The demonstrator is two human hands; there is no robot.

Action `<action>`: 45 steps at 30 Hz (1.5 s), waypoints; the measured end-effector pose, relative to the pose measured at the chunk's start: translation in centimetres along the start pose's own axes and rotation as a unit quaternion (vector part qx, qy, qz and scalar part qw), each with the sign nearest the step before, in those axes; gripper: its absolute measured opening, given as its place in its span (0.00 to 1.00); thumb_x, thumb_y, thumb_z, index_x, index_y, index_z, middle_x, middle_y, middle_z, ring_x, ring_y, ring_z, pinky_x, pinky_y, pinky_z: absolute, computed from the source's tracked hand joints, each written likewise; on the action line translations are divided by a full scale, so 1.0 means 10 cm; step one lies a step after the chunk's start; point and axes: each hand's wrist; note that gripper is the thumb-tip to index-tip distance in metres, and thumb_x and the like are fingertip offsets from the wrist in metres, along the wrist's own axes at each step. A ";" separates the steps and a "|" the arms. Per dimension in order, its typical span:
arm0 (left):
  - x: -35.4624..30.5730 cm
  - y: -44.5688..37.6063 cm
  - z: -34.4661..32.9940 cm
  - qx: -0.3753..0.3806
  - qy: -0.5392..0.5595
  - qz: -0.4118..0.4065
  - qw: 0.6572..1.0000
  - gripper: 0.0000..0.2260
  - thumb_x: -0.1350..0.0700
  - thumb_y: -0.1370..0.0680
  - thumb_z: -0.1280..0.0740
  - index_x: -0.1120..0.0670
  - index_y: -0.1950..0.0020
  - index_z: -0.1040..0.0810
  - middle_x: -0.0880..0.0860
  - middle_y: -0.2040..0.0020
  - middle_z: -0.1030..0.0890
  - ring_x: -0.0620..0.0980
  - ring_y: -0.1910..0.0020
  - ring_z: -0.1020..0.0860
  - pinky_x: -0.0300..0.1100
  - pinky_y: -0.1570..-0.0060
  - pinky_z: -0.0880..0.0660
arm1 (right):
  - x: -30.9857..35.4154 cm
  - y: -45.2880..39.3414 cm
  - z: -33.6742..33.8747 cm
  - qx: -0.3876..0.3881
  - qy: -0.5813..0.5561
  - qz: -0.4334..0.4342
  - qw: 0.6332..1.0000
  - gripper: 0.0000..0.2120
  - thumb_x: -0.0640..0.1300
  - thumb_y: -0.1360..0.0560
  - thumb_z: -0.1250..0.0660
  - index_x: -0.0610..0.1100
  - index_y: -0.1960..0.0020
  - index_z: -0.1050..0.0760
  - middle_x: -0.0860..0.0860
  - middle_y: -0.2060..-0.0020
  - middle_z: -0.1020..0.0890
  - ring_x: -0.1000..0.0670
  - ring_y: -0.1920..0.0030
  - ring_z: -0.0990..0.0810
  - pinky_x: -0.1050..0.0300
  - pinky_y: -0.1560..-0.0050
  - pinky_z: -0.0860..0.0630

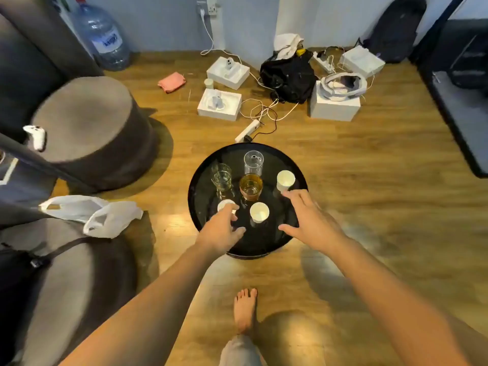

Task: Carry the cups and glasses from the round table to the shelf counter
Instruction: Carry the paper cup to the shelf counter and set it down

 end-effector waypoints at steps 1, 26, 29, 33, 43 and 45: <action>0.06 -0.15 -0.11 0.015 0.014 0.013 1.000 0.27 0.55 0.18 0.28 0.49 0.23 0.34 0.49 0.38 0.23 0.48 0.48 0.20 0.42 0.46 0.22 | -0.06 -0.15 -0.13 0.007 -0.002 -0.008 1.000 0.39 0.57 0.24 0.29 0.54 0.21 0.46 0.53 0.28 0.38 0.46 0.33 0.30 0.50 0.49 0.23; 0.86 -1.82 -1.70 -0.012 0.150 -0.008 0.989 0.23 0.55 0.21 0.25 0.48 0.29 0.30 0.46 0.34 0.22 0.48 0.34 0.23 0.41 0.37 0.27 | -0.59 -1.39 -1.74 0.033 -0.169 -0.138 0.975 0.41 0.49 0.26 0.24 0.52 0.20 0.43 0.52 0.26 0.32 0.48 0.26 0.33 0.44 0.30 0.28; 0.52 -1.61 -1.40 0.007 0.202 -0.066 0.977 0.26 0.52 0.21 0.24 0.46 0.27 0.31 0.42 0.34 0.22 0.42 0.35 0.24 0.37 0.36 0.26 | -0.51 -1.24 -1.26 -0.003 -0.229 -0.139 0.964 0.40 0.52 0.27 0.24 0.54 0.21 0.41 0.54 0.27 0.30 0.51 0.27 0.33 0.47 0.28 0.31; -0.21 -1.41 -0.80 -0.014 0.232 -0.151 0.961 0.22 0.51 0.20 0.26 0.47 0.28 0.27 0.44 0.37 0.19 0.39 0.40 0.21 0.35 0.44 0.24 | -0.35 -1.11 -0.34 -0.072 -0.300 -0.140 0.941 0.38 0.52 0.29 0.22 0.55 0.23 0.35 0.53 0.29 0.28 0.51 0.29 0.31 0.44 0.28 0.31; -2.80 -0.69 1.15 -0.095 0.296 -0.322 0.894 0.30 0.37 0.31 0.25 0.40 0.35 0.34 0.39 0.44 0.20 0.30 0.48 0.20 0.30 0.54 0.21 | 0.54 -0.54 2.70 -0.317 -0.381 -0.025 0.868 0.34 0.46 0.29 0.21 0.48 0.26 0.30 0.52 0.36 0.22 0.50 0.41 0.21 0.54 0.43 0.20; -3.19 -0.50 1.44 -0.116 0.305 -0.358 0.875 0.26 0.37 0.31 0.24 0.39 0.41 0.33 0.44 0.46 0.17 0.36 0.51 0.17 0.38 0.55 0.19 | 0.72 -0.37 3.17 -0.347 -0.366 -0.003 0.863 0.31 0.45 0.28 0.22 0.46 0.28 0.29 0.51 0.37 0.22 0.50 0.40 0.22 0.50 0.40 0.22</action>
Point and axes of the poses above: each hand's wrist, its own y-axis away from the middle knuckle, its own z-axis out of the back of the hand, x = y × z
